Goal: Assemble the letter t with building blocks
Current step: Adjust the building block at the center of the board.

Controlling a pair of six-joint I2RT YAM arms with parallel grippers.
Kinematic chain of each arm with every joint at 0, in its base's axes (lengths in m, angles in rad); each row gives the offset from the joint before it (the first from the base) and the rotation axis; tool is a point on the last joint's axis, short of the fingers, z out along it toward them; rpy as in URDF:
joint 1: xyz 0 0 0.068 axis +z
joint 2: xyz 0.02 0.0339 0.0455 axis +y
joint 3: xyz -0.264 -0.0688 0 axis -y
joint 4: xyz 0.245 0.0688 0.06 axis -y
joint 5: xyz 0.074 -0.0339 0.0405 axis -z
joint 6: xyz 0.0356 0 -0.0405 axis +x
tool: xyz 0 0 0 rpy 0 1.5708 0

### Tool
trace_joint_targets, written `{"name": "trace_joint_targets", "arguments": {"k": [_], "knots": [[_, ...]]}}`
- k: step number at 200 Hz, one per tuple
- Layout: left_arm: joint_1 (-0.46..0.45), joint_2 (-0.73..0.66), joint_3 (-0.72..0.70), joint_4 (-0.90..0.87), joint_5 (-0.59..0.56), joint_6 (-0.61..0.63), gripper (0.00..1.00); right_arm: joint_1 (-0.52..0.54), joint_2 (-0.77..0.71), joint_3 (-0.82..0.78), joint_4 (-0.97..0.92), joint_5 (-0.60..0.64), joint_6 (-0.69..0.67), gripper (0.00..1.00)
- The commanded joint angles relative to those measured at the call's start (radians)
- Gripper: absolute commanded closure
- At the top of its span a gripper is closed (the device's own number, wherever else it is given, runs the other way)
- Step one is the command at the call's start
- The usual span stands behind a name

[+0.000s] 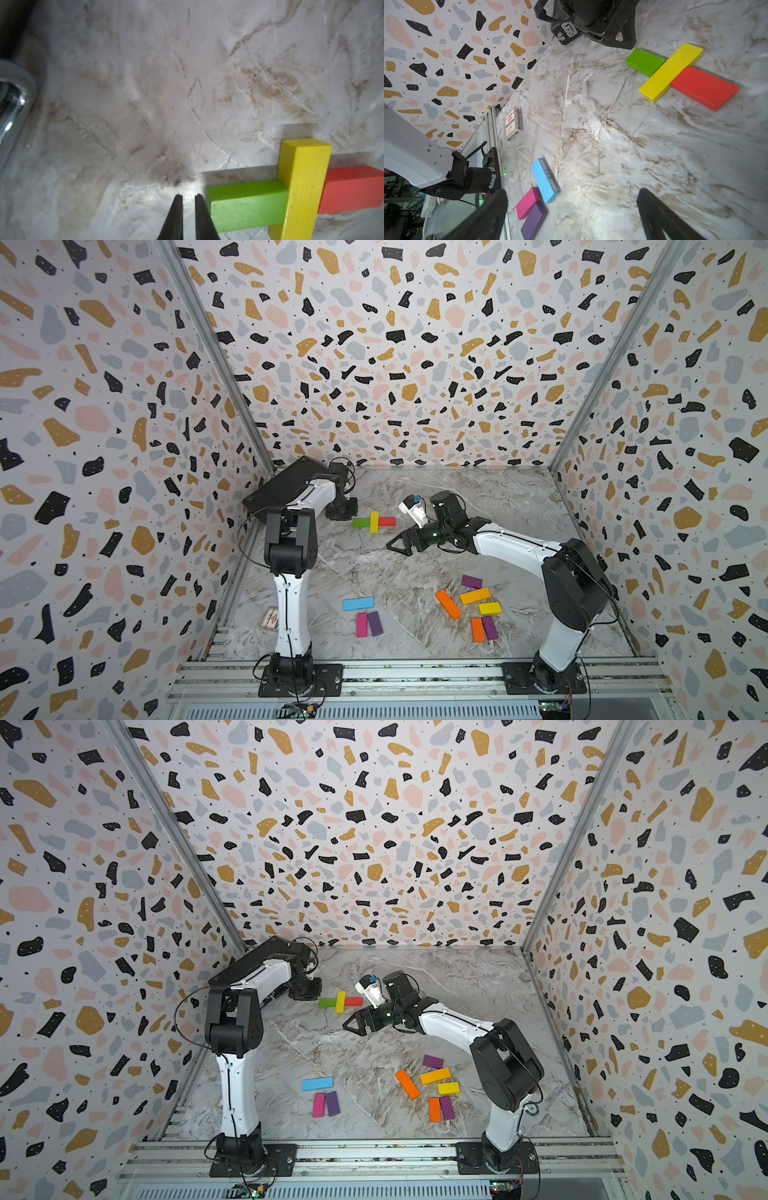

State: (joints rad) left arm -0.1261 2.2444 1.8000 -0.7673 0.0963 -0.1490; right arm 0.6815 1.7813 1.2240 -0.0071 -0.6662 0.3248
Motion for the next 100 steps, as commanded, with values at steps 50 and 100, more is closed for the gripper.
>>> {"name": "trace_joint_targets", "arguments": {"k": [50,100], "knots": [[-0.012,0.018,0.021,-0.018,0.006,0.011,0.86,-0.003,-0.01,0.001,0.004,-0.007,-0.005,0.01],[-0.012,0.029,0.03,-0.017,0.014,0.009,0.86,-0.002,-0.007,0.003,0.001,-0.007,-0.003,0.0]]}}
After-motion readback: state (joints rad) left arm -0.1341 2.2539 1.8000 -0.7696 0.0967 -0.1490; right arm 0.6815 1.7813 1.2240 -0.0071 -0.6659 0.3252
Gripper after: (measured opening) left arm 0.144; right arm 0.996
